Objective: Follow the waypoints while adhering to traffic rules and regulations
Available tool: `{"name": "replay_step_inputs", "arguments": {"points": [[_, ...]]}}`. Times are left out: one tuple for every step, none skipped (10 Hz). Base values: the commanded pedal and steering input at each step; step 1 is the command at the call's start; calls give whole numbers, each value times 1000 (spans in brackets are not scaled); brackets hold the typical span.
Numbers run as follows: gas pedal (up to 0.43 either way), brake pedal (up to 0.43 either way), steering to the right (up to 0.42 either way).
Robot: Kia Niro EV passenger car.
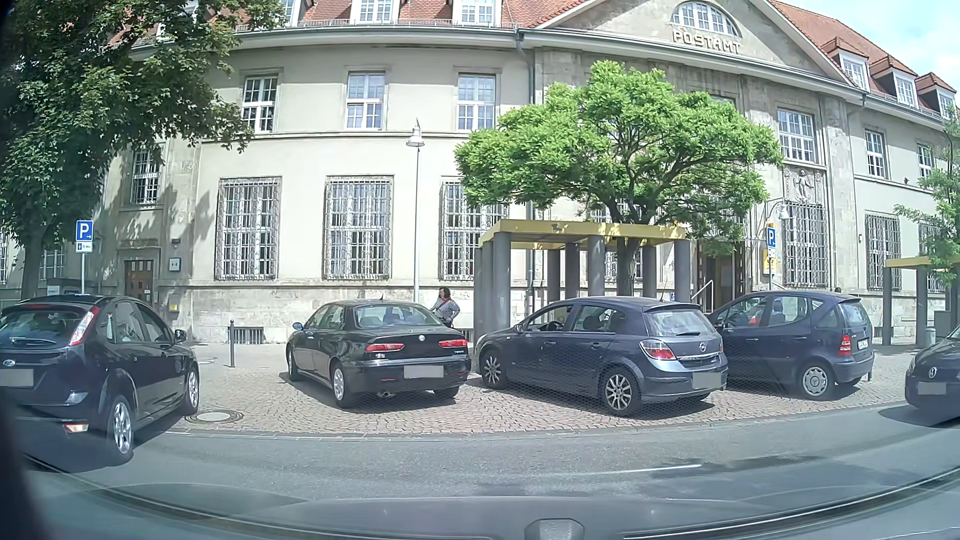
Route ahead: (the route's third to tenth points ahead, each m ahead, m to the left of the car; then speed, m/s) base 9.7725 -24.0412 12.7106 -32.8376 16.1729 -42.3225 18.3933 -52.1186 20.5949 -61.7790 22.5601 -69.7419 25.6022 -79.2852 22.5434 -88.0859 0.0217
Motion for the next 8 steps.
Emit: {"name": "replay_step_inputs", "arguments": {"points": [[0,30,755],[0,49,759],[0,73,767],[0,85,779],[0,91,792],[0,128,802],[0,201,812],[0,244,822]]}}
